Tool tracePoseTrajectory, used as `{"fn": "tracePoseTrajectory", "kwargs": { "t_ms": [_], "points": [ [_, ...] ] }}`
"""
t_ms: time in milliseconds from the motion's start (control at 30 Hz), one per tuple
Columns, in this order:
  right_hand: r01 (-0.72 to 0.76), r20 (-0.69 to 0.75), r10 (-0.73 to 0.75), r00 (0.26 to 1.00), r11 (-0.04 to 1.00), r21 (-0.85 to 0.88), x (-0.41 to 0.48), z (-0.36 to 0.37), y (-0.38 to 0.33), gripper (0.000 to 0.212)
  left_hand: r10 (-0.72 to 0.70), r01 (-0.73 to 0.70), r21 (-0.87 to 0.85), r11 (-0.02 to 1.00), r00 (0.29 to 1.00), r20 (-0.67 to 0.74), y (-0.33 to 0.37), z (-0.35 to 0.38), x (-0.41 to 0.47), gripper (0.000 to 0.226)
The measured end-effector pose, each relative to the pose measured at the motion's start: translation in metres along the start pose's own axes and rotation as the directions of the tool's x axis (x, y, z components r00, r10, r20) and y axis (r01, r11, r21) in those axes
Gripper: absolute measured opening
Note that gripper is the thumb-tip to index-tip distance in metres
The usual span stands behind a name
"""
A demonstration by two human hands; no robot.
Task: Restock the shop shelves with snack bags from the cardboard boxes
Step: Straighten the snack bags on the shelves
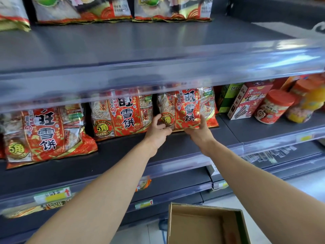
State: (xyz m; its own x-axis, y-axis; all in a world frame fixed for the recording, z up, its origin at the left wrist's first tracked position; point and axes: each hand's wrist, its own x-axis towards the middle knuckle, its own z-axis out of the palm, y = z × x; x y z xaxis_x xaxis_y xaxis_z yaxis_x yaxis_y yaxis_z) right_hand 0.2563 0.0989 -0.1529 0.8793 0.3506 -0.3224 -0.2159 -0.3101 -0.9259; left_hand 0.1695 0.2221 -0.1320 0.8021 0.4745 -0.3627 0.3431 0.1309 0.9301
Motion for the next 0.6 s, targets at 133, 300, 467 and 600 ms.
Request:
{"fn": "tracePoseTrajectory", "kwargs": {
  "t_ms": [133, 300, 467, 600],
  "points": [
    [0.016, 0.035, -0.013, 0.999, 0.997, -0.076, -0.02, -0.001, -0.006, 0.076, 0.009, -0.009, -0.015, 1.0, 1.0, 0.006, 0.003, 0.0, -0.017, 0.074],
    [0.117, 0.125, -0.101, 0.987, 0.984, -0.134, -0.061, 0.021, -0.027, 0.058, 0.039, -0.041, -0.022, 0.999, 0.997, -0.066, 0.004, -0.019, -0.045, 0.06],
    [0.225, 0.257, -0.17, 0.951, 0.954, -0.199, -0.09, 0.069, -0.053, 0.041, 0.055, -0.062, -0.015, 0.998, 0.956, -0.287, 0.0, -0.077, -0.069, 0.05],
    [0.156, 0.374, -0.08, 0.924, 0.971, -0.179, -0.102, 0.131, -0.064, 0.057, -0.037, -0.046, -0.149, 0.988, 0.859, -0.511, -0.012, -0.151, -0.08, 0.037]
  ]
}}
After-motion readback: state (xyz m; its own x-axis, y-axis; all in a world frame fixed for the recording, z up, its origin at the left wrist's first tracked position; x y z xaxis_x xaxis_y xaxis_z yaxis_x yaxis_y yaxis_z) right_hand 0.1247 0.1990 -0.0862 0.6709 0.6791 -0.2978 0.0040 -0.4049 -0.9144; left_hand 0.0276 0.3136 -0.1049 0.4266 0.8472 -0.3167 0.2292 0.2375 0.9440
